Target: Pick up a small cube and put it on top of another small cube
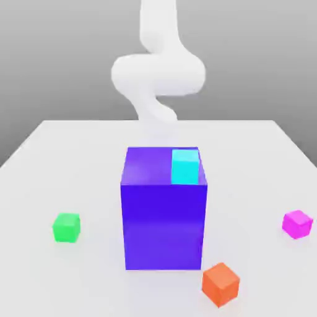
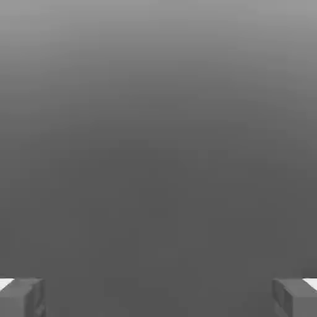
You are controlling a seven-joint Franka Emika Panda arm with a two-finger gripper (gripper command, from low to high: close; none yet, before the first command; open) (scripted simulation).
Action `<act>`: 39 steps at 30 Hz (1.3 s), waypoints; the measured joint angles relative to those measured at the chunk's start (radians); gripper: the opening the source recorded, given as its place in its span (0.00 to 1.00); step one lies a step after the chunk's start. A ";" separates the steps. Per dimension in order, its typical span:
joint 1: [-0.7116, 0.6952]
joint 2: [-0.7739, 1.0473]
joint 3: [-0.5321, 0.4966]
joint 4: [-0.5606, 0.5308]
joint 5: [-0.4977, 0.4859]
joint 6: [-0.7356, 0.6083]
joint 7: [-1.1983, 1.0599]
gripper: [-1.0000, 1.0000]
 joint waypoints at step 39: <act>0.731 1.099 0.095 -0.256 -0.209 0.617 -0.806 0.00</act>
